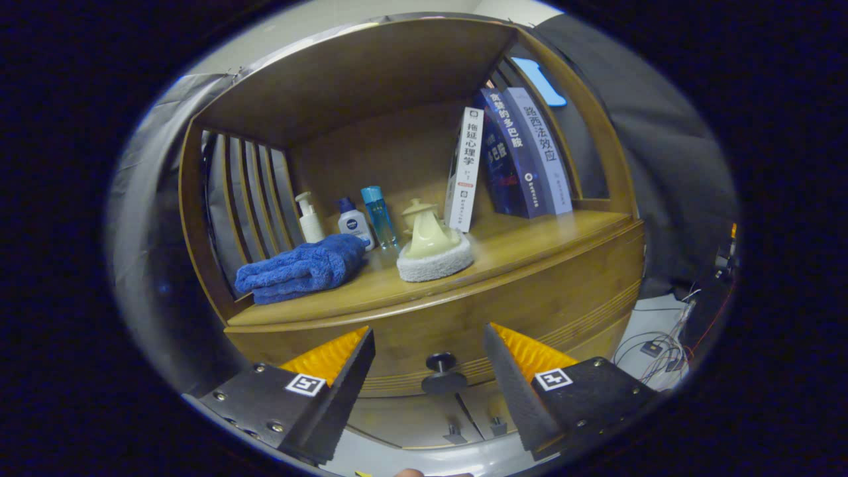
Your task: Pull open the drawer, take out the items inside it, and place them on the countertop above the cabinet.
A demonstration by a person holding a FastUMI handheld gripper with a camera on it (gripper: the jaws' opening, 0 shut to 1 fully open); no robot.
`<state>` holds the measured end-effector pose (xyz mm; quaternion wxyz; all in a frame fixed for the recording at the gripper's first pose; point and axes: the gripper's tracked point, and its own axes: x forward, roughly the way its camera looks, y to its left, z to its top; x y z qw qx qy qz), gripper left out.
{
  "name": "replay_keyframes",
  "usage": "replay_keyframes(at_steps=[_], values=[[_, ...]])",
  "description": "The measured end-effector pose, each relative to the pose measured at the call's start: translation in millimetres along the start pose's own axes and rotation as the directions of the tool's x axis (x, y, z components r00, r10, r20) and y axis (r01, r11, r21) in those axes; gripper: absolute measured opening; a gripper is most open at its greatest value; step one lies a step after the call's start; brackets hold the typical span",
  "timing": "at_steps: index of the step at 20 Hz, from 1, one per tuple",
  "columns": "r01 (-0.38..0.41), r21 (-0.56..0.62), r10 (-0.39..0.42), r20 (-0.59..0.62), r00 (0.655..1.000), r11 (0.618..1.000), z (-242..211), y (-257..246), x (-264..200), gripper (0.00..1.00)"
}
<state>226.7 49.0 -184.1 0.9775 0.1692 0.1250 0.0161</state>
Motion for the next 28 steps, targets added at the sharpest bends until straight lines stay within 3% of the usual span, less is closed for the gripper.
replay_keyframes(at_steps=[12, 15, 17, 21, 28], values=[[0.044, -0.217, -0.005, 0.174, 0.985, 0.975, 92.6, 18.6, -101.3, 0.95], [0.076, -0.244, -0.024, 0.211, 0.977, 0.967, 111.3, 23.3, -126.0, 0.81], [0.095, -0.250, -0.036, 0.232, 0.972, 0.964, 122.4, 25.0, -142.5, 0.79], [0.022, -0.230, 0.047, 0.287, 0.957, 0.973, 139.1, 43.2, -179.0, 0.76], [0.145, -0.252, -0.079, 0.252, 0.964, 0.957, 133.3, 4.9, -222.5, 0.76]])
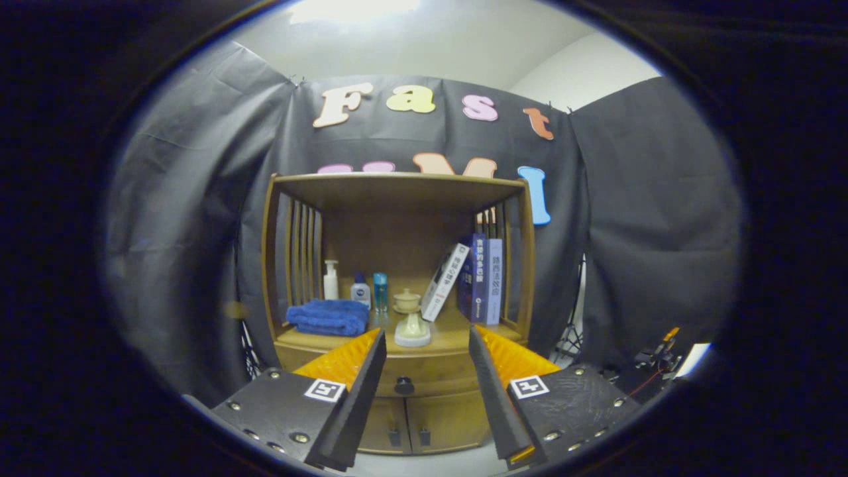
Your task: Pull open the drawer, take out the items inside it, and place them on the countertop above the cabinet.
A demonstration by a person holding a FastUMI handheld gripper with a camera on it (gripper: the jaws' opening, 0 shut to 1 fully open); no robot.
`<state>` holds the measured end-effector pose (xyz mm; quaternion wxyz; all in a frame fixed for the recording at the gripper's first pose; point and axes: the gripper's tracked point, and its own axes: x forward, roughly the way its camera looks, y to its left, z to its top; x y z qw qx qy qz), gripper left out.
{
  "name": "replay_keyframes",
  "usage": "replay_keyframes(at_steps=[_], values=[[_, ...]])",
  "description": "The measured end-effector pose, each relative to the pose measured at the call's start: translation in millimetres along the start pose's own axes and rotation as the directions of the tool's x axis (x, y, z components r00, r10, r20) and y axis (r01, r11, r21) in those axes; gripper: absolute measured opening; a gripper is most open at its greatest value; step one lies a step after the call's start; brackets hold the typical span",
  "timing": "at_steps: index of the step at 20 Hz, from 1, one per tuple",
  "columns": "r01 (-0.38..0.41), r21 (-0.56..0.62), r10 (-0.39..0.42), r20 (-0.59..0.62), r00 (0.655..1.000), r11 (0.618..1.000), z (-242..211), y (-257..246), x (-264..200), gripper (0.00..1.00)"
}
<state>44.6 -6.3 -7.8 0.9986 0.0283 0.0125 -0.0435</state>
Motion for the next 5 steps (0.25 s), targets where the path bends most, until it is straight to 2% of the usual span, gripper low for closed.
replay_keyframes(at_steps=[2, 5], values=[[0.022, -0.012, -0.022, -0.029, 0.999, 1.000, -5.6, -9.8, -4.1, 0.76], [-0.060, 0.040, 0.062, -0.064, 0.996, 0.997, -13.5, -1.0, -4.8, 0.76]])
